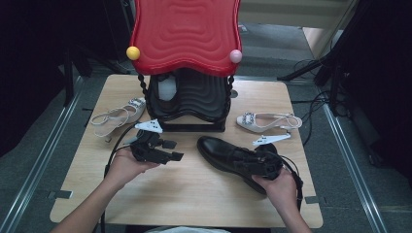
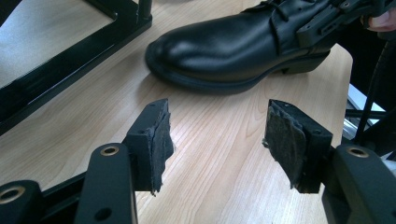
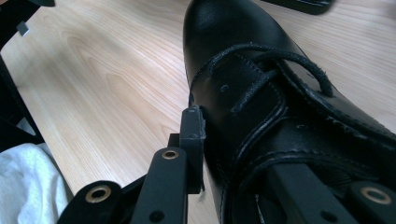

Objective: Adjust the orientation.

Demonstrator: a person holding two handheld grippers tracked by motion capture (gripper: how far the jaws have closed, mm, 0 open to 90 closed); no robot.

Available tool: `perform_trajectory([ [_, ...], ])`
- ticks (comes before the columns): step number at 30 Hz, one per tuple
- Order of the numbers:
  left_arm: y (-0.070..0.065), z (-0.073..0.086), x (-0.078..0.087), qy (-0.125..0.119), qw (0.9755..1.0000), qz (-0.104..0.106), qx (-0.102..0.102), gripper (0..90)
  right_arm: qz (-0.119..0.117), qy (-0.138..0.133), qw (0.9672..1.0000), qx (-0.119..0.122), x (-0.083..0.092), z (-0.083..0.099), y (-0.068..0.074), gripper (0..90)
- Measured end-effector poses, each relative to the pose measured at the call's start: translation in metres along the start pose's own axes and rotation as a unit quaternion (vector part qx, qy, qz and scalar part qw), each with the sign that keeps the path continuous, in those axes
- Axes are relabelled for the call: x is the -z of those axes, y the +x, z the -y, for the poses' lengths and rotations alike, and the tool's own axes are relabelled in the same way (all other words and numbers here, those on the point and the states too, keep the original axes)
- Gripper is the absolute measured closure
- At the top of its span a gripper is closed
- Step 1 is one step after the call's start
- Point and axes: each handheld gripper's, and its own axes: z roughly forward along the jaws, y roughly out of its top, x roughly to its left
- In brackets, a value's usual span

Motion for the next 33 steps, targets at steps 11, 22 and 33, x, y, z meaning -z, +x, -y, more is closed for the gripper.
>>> perform_trajectory([
  [11,0.001,0.002,-0.001,0.001,1.0,-0.005,-0.001,43.1,-0.015,0.01,0.9997,0.015,-0.036,-0.019,0.024,78.3],
  [22,0.003,0.004,0.002,0.0,0.9999,-0.01,0.012,62.6,-0.016,0.009,0.9995,0.028,-0.067,-0.03,0.044,78.3],
  [33,0.002,0.008,-0.001,-0.015,0.9999,-0.006,0.004,89.7,-0.034,0.013,0.9987,0.037,-0.068,-0.024,0.047,65.8],
])
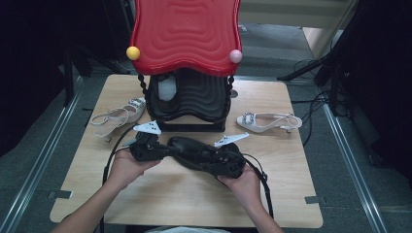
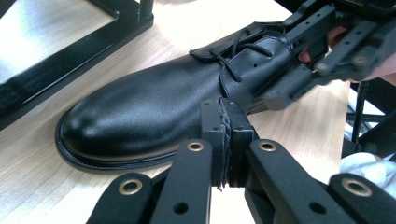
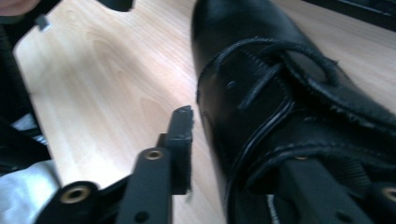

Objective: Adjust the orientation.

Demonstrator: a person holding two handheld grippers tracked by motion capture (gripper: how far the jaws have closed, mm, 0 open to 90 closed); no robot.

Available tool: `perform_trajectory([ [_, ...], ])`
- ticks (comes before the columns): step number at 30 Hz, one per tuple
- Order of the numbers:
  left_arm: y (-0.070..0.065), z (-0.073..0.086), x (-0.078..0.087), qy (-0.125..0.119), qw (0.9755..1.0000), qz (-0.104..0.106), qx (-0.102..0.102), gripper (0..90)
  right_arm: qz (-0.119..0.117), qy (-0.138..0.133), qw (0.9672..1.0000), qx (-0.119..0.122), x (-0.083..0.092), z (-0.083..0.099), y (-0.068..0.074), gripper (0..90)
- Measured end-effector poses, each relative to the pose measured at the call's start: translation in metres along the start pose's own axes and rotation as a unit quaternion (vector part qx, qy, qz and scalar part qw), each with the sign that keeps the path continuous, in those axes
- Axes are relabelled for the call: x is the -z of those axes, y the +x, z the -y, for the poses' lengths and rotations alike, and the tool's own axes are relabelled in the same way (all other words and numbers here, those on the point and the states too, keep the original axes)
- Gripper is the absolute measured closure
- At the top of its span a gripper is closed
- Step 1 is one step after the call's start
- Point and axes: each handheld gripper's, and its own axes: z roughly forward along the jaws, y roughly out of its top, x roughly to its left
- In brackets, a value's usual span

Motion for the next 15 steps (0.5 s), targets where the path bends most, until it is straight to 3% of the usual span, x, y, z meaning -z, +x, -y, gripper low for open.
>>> perform_trajectory([
  [3,0.0,0.0,0.0,-0.001,1.0,-0.003,0.0,89.9,-0.001,0.001,1.0,0.002,0.01,0.003,0.0,64.9],
  [6,-0.002,0.0,-0.001,-0.003,1.0,-0.003,0.0,89.9,-0.003,-0.012,0.9999,0.003,0.031,0.008,-0.003,67.5],
  [11,-0.008,0.0,-0.006,-0.002,1.0,-0.002,-0.002,89.9,-0.002,-0.028,0.9996,0.004,0.06,0.013,-0.014,89.7],
  [15,-0.01,0.0,-0.013,-0.006,0.9999,-0.001,0.009,89.9,0.014,-0.038,0.9992,-0.005,0.068,0.012,-0.034,90.0],
])
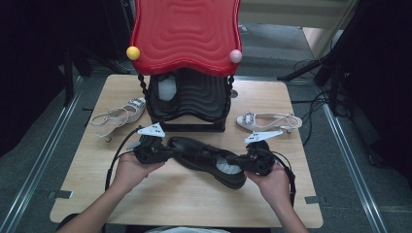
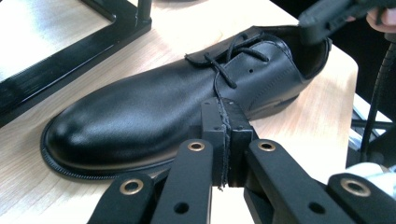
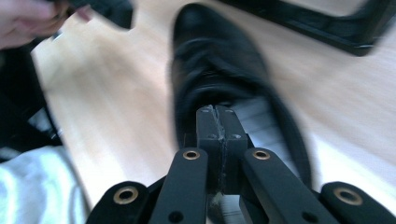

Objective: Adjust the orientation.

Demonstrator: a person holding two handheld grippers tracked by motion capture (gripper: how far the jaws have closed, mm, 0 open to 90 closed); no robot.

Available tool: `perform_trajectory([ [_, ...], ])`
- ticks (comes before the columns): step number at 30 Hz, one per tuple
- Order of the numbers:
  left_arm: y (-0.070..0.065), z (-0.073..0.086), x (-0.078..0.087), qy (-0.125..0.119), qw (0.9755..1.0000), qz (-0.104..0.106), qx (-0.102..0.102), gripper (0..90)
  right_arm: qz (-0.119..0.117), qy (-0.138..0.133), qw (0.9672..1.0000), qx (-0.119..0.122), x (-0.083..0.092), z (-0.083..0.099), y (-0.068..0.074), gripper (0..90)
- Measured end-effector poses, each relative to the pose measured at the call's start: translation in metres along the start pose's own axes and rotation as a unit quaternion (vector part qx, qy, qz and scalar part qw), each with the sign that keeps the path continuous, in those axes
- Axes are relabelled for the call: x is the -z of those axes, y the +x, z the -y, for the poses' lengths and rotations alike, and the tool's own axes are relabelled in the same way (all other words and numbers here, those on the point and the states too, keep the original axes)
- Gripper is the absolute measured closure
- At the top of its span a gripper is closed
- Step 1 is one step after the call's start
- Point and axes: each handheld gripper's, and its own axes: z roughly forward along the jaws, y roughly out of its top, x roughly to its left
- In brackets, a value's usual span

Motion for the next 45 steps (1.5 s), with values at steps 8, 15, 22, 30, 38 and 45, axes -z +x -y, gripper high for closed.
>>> perform_trajectory([
  [8,-0.007,0.003,-0.018,0.002,0.9999,-0.003,0.012,90.0,0.018,-0.001,0.9998,-0.008,-0.011,-0.01,-0.038,90.0],
  [15,-0.007,0.014,-0.027,0.005,0.9998,0.005,0.017,89.6,0.029,0.011,0.9995,0.006,-0.028,-0.007,-0.048,90.0],
  [22,-0.014,0.021,-0.04,0.036,0.9994,0.001,-0.001,89.8,0.026,0.011,0.9996,0.004,-0.033,-0.003,-0.044,90.0],
  [30,-0.012,0.022,-0.044,0.041,0.9991,0.008,0.002,89.1,0.018,0.016,0.9996,-0.013,-0.029,0.006,-0.034,90.0],
  [38,-0.003,0.02,-0.042,0.042,0.9989,0.014,0.018,88.7,0.017,0.026,0.9994,-0.017,-0.028,0.014,-0.017,90.0],
  [45,0.001,0.018,-0.043,0.04,0.9987,0.018,0.025,88.1,0.017,0.031,0.9989,-0.03,-0.027,0.022,-0.002,90.0],
])
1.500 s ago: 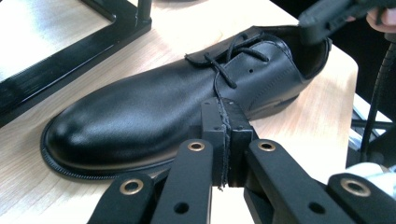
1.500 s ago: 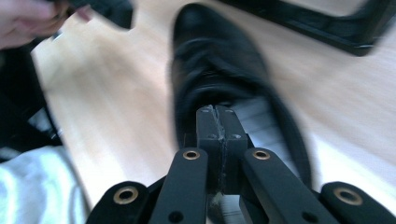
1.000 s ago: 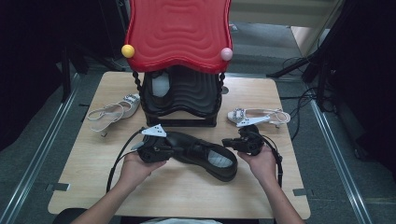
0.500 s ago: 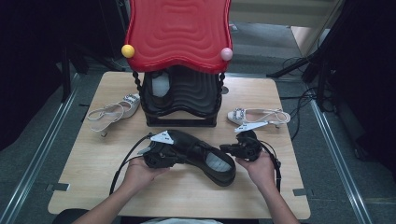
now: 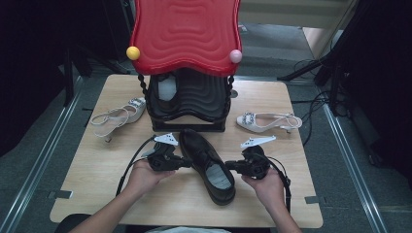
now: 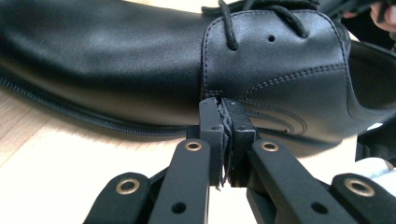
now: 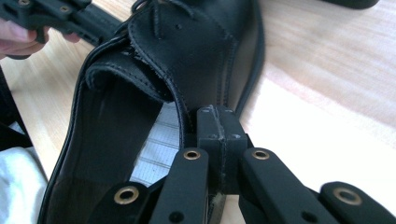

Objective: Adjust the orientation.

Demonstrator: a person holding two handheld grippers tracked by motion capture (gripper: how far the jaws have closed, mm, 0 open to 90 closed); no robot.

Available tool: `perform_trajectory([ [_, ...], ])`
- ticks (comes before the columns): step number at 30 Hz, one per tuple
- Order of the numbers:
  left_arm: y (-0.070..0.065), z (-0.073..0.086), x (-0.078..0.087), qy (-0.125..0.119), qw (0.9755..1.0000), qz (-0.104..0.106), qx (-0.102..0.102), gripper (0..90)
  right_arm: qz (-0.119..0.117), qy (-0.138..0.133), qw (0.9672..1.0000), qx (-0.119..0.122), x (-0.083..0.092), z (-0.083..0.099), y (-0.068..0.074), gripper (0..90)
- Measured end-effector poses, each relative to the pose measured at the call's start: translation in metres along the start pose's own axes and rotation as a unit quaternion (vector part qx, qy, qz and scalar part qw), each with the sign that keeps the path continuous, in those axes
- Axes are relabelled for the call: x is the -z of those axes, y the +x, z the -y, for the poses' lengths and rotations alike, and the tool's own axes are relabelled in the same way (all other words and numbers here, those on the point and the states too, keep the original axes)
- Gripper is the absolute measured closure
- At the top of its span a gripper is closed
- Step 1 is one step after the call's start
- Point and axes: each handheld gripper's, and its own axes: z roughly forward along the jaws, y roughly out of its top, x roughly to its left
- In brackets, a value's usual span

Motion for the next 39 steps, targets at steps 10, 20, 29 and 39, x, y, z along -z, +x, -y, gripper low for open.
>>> perform_trajectory([
  [10,0.001,-0.006,-0.006,0.003,1.0,0.004,-0.006,88.2,0.008,-0.016,0.9998,-0.011,0.002,0.011,0.009,90.0],
  [20,0.003,-0.011,-0.012,0.002,0.9999,0.009,-0.005,88.3,-0.013,-0.041,0.9988,-0.023,0.002,0.021,0.006,90.0],
  [29,0.007,-0.017,-0.014,0.012,0.9997,0.015,-0.013,88.3,-0.01,-0.048,0.9984,-0.03,0.002,0.024,0.004,83.5],
  [39,0.01,-0.025,0.011,-0.001,0.9997,0.019,-0.016,74.8,0.001,-0.064,0.9979,-0.013,0.016,0.018,0.007,72.4],
])
